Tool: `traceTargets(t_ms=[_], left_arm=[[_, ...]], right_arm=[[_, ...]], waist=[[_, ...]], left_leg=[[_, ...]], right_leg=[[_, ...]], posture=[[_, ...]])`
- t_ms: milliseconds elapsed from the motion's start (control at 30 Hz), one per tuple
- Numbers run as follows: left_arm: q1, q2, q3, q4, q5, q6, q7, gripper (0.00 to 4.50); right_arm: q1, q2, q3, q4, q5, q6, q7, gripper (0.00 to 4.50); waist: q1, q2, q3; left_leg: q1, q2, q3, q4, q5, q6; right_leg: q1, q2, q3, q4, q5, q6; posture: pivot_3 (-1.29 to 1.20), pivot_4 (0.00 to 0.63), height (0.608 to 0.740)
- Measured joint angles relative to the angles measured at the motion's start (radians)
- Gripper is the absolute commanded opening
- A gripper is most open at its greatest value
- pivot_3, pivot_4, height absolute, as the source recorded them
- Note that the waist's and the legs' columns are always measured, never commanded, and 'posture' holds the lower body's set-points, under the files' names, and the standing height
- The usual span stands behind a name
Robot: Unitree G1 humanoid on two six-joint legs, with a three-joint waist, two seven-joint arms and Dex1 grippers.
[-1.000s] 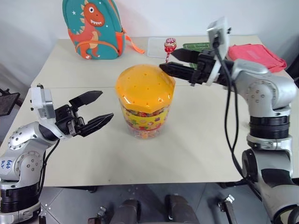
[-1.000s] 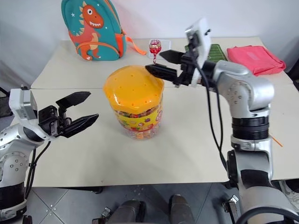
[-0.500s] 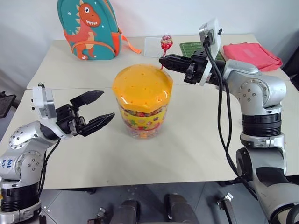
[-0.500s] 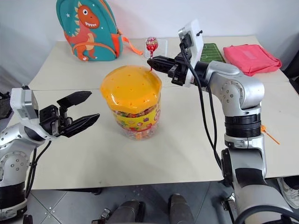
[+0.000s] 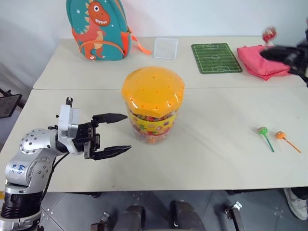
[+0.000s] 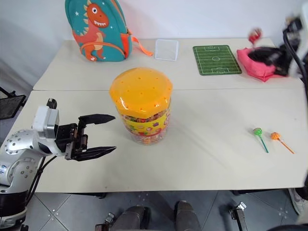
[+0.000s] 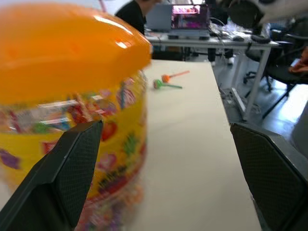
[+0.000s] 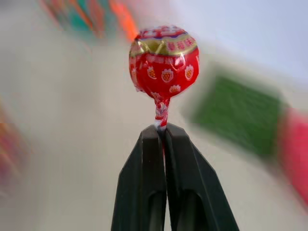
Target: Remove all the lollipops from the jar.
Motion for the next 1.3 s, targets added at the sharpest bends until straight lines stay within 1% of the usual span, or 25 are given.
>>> traceTargets(t_ms=[67,167,233,300,433,500,600,667,700,833,900,933,967,1033,1100,1133,1233,1300], left_arm=[[0.0,0.0,-0.009,-0.013,0.006,-0.009,-0.009,4.5],[0.006,-0.008,-0.016,-0.011,0.011,-0.013,-0.007,4.5],[0.007,-0.018,-0.022,-0.009,0.013,-0.015,-0.004,4.5],[0.004,-0.024,-0.034,-0.009,0.016,-0.016,-0.002,4.5],[-0.001,-0.027,-0.043,-0.008,0.018,-0.017,-0.002,4.5],[-0.004,-0.027,-0.043,-0.007,0.018,-0.016,-0.003,4.5],[-0.009,-0.022,-0.043,-0.006,0.017,-0.014,-0.002,4.5],[-0.009,-0.016,-0.042,-0.006,0.017,-0.011,-0.002,4.5],[-0.009,-0.012,-0.041,-0.006,0.017,-0.008,-0.002,4.5],[-0.009,-0.008,-0.033,-0.006,0.017,-0.006,-0.001,4.5],[-0.005,-0.008,-0.028,-0.006,0.014,0.003,0.006,4.5],[0.01,-0.008,-0.011,-0.005,0.01,0.008,0.019,4.5],[0.038,-0.004,0.013,0.0,0.013,0.01,0.03,4.5],[0.091,0.019,0.041,0.043,0.047,0.005,0.043,4.5],[0.111,0.029,0.051,0.105,0.11,-0.032,0.064,4.5],[0.114,0.029,0.053,0.131,0.141,-0.057,0.074,4.5],[0.137,0.033,0.064,0.195,0.227,-0.132,0.108,4.5],[0.164,0.031,0.077,0.225,0.263,-0.169,0.121,4.5]], right_arm=[[0.051,-0.058,0.063,0.019,-0.064,0.002,0.03,0.03],[0.23,-0.17,0.125,0.013,-0.163,-0.009,0.052,0.03],[0.326,-0.172,0.133,0.012,-0.191,-0.01,0.051,0.03],[0.395,-0.149,0.127,0.012,-0.199,0.0,0.038,0.03],[0.477,-0.11,0.122,0.013,-0.208,0.028,0.006,0.03],[0.487,-0.099,0.121,0.013,-0.216,0.038,-0.008,0.03],[0.497,-0.099,0.105,0.007,-0.216,0.041,-0.016,0.7],[0.509,-0.099,0.087,-0.003,-0.215,0.048,-0.014,1.31],[0.512,-0.099,0.081,-0.002,-0.216,0.05,-0.014,1.72],[0.523,-0.099,0.057,0.005,-0.219,0.042,-0.013,3.08],[0.542,-0.115,0.045,0.011,-0.229,-0.006,-0.008,3.8],[0.571,-0.132,0.027,0.017,-0.23,-0.071,0.013,4.05],[0.602,-0.136,-0.019,0.021,-0.22,-0.156,0.053,4.44],[0.651,-0.112,-0.142,0.004,-0.148,-0.329,0.163,4.48],[0.675,-0.001,-0.283,-0.081,-0.016,-0.439,0.263,4.48],[0.686,0.054,-0.324,-0.134,0.038,-0.473,0.287,4.48],[0.765,0.181,-0.359,-0.294,0.119,-0.508,0.273,4.48],[0.833,0.273,-0.333,-0.423,0.148,-0.535,0.264,4.48]], waist=[[-0.005,0.0,0.0],[0.005,0.0,0.0],[0.005,0.0,0.0],[0.004,0.001,0.0],[0.006,0.001,0.0],[0.007,0.001,0.0],[0.007,0.001,0.0],[0.007,0.001,0.0],[0.007,0.001,0.0],[0.008,0.001,0.0],[0.008,0.001,0.0],[0.009,0.001,0.0],[0.008,0.001,0.0],[0.003,0.001,0.0],[-0.002,-0.001,0.0],[-0.002,-0.001,0.001],[0.008,-0.002,0.0],[0.017,-0.002,0.0]], left_leg=[[0.0,0.001,0.003,0.0,0.0,0.0],[0.001,0.001,0.003,0.001,0.001,0.0],[0.001,0.001,0.005,0.002,0.001,0.0],[0.001,0.001,0.007,0.002,0.001,0.0],[0.002,0.001,0.007,0.002,0.001,0.0],[0.002,0.001,0.007,0.003,0.001,0.0],[0.002,0.001,0.007,0.003,0.001,0.0],[0.002,0.001,0.007,0.003,0.001,0.0],[0.002,0.001,0.007,0.003,0.001,0.0],[0.002,0.001,0.007,0.003,0.001,0.0],[0.002,0.001,0.007,0.003,0.001,0.0],[0.002,0.001,0.007,0.002,0.001,0.0],[0.002,0.001,0.007,0.002,0.001,0.0],[0.004,0.002,0.009,0.0,0.001,0.0],[0.007,0.005,0.01,0.001,0.0,-0.001],[0.007,0.005,0.01,0.002,0.0,-0.001],[0.007,0.005,0.009,0.003,0.0,-0.001],[0.007,0.004,0.007,0.003,-0.001,-0.001]], right_leg=[[0.0,0.001,0.002,0.001,0.0,0.0],[0.0,0.001,0.002,0.001,0.0,0.0],[0.0,0.001,0.004,0.001,0.0,0.0],[0.0,0.001,0.006,0.001,0.0,0.0],[-0.001,0.001,0.005,0.005,0.0,0.0],[-0.002,0.001,0.005,0.006,0.0,0.0],[-0.002,0.001,0.005,0.006,0.0,0.0],[-0.002,0.001,0.005,0.006,0.0,0.0],[-0.002,0.001,0.005,0.006,0.0,0.0],[-0.002,0.001,0.005,0.006,0.0,0.0],[-0.002,0.001,0.005,0.006,0.0,0.0],[-0.002,0.001,0.005,0.006,0.0,0.0],[-0.002,0.001,0.005,0.006,0.0,0.0],[-0.002,0.002,0.005,0.007,0.0,0.0],[0.001,0.004,0.004,0.006,0.0,0.0],[0.002,0.004,0.003,0.006,0.0,-0.001],[0.003,0.003,0.004,0.006,0.0,-0.001],[0.003,0.002,0.002,0.006,0.0,-0.001]], posture=[[0.0,0.15,0.74],[0.0,0.15,0.74],[0.0,0.15,0.74],[0.0,0.15,0.74],[0.0,0.15,0.74],[0.0,0.15,0.74],[0.0,0.15,0.74],[0.0,0.15,0.74],[0.0,0.15,0.74],[0.0,0.15,0.74],[0.0,0.15,0.74],[0.0,0.15,0.74],[0.0,0.15,0.74],[0.0,0.15,0.74],[0.0,0.15,0.74],[0.0,0.15,0.74],[0.0,0.15,0.74],[0.0,0.15,0.74]])
